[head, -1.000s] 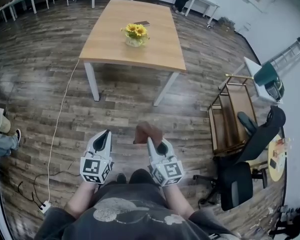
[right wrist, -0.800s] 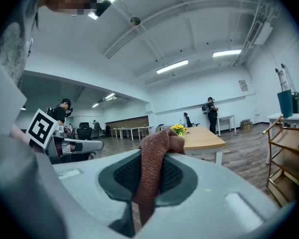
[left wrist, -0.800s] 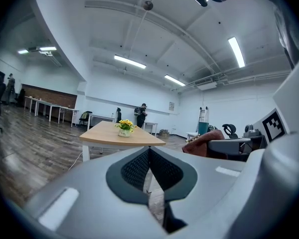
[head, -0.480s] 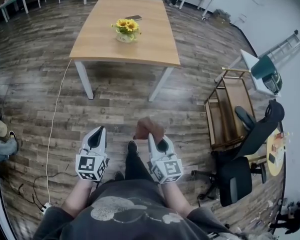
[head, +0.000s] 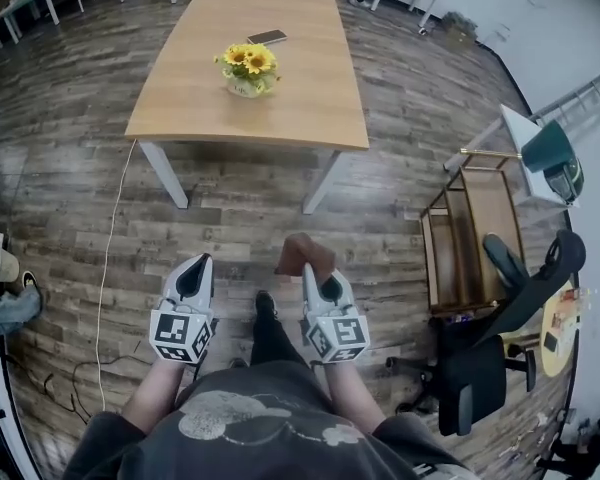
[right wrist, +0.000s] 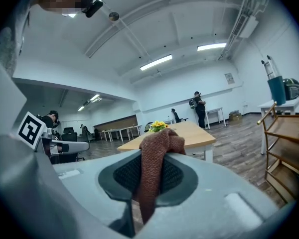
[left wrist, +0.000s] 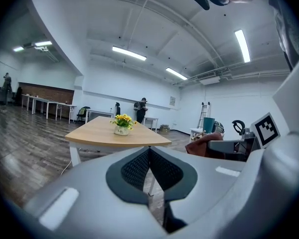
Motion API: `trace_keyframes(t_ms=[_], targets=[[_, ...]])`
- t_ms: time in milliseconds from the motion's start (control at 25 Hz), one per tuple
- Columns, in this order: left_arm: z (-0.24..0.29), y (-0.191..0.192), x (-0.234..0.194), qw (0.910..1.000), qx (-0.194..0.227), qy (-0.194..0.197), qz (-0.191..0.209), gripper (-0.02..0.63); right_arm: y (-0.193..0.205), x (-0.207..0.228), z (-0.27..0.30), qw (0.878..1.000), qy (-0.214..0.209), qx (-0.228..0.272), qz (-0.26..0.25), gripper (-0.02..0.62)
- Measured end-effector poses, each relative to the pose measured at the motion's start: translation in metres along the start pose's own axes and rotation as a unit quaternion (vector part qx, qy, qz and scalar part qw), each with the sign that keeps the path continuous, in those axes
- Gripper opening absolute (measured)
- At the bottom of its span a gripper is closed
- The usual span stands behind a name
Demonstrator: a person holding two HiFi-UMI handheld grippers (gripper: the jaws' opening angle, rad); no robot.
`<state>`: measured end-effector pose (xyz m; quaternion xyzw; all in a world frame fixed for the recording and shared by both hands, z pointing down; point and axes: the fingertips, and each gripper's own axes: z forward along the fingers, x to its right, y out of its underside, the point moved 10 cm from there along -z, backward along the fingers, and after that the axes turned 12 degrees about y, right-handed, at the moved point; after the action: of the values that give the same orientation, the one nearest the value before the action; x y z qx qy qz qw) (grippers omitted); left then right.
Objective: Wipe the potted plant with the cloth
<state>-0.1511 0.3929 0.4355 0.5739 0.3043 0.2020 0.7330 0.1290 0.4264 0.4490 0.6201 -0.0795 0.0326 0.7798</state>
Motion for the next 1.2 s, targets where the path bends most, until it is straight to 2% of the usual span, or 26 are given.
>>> trace_keyframes(t_ms=[240, 520, 680, 880, 1200], targets=[[0.067, -0.027, -0.023, 0.9999, 0.0, 0.005, 0.011, 0.018, -0.02, 0.039, 0.072, 1.0, 0.008, -0.009, 0.007, 0.044], [0.118, -0.046, -0.05, 0.9996, 0.001, -0.028, 0.005, 0.018, -0.046, 0.063, 0.146, 1.0, -0.013, -0.01, -0.002, 0.044], [0.135, -0.054, -0.063, 0.999, 0.014, -0.043, 0.001, 0.019, -0.057, 0.063, 0.184, 0.999, -0.042, -0.014, -0.014, 0.044], [0.149, -0.062, -0.081, 0.9989, 0.026, -0.039, 0.009, 0.02, -0.065, 0.049, 0.216, 0.997, -0.071, -0.014, -0.027, 0.046], [0.181, -0.059, -0.122, 0.9995, 0.015, -0.025, -0.01, 0.02, -0.065, 0.042, 0.251, 0.997, -0.053, -0.035, -0.034, 0.046]])
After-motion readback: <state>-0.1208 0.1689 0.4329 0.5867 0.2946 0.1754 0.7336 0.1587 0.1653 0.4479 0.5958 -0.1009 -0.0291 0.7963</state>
